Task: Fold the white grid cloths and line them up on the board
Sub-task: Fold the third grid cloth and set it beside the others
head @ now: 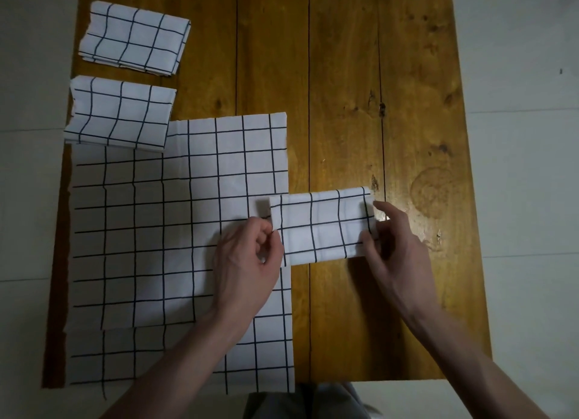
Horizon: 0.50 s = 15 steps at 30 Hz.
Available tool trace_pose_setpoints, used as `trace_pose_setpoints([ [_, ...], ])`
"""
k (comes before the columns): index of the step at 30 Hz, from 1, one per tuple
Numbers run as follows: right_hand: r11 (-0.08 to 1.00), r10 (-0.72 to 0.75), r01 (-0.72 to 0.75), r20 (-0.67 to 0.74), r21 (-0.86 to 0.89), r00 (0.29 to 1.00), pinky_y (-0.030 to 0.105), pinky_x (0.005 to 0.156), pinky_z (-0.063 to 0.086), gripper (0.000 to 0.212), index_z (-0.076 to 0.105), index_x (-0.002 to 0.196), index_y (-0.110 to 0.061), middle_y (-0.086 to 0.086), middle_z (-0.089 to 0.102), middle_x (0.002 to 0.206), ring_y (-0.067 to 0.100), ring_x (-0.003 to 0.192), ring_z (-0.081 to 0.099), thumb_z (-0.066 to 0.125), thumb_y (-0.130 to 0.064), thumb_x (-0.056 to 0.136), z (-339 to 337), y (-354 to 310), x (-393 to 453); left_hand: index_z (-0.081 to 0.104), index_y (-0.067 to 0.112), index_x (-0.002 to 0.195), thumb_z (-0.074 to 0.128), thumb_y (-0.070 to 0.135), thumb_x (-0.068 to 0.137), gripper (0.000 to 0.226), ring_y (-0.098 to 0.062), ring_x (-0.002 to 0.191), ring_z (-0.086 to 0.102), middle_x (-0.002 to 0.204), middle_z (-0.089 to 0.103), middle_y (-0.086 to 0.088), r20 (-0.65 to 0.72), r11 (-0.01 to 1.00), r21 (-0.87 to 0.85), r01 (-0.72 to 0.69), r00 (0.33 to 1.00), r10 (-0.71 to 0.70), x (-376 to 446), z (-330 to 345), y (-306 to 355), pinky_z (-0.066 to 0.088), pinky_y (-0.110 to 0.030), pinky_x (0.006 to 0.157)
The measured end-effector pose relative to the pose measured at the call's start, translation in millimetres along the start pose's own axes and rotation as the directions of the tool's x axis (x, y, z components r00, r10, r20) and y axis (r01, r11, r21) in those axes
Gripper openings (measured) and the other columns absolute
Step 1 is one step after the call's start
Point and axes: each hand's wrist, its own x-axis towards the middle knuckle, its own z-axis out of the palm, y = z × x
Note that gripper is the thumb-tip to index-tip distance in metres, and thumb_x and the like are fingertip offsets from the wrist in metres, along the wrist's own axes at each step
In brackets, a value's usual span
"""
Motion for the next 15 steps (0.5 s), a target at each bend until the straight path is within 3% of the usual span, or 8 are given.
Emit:
trace_pose_setpoints([
  [4,0.994,-0.09,0.088,-0.025,-0.062,0.996,0.048,0.073,0.056,0.04,0.051,0.14,-0.021,-0.004,0.067,0.091,0.017,0.08,0.063,0.063,-0.025,0.102,4,3,-7,0.056,0.017,0.083,0.066,0.015,0.092,0.014,-0.013,0.07,0.047,0.07,0.045,0.012,-0.007,0.999,0.02,-0.027,1.0,0.028,-9,-2,-1,0.042,-0.035,0.065],
  [9,0.975,-0.081,0.075,-0.02,-0.212,0.997,0.037,0.085,0.039,0.034,0.057,0.134,-0.021,-0.006,0.065,0.093,0.019,0.088,0.058,0.065,-0.025,0.101,5,10,-22,0.05,0.021,0.079,0.064,0.015,0.091,0.02,-0.015,0.07,0.047,0.073,0.042,0.009,0.017,0.999,0.025,0.027,0.999,-0.027,-23,-3,-3,0.04,-0.028,0.065],
  [12,0.958,-0.094,0.085,-0.019,-0.275,0.995,0.035,0.087,0.037,0.031,0.061,0.133,-0.021,-0.013,0.061,0.096,0.015,0.092,0.054,0.058,-0.03,0.103,7,17,-25,0.058,0.019,0.085,0.064,0.016,0.094,0.012,-0.01,0.078,0.05,0.083,0.045,0.013,0.011,0.999,0.032,0.033,0.999,-0.033,-26,0,-3,0.044,-0.028,0.069],
  [15,0.955,-0.09,0.075,-0.039,-0.287,0.995,0.036,0.085,0.038,0.032,0.062,0.132,-0.021,-0.008,0.065,0.099,0.015,0.094,0.054,0.061,-0.026,0.1,6,20,-23,0.063,0.018,0.093,0.065,0.017,0.097,0.005,-0.003,0.083,0.052,0.091,0.046,0.018,-0.006,0.998,0.02,0.053,0.999,-0.053,-25,5,-1,0.043,-0.021,0.072],
])
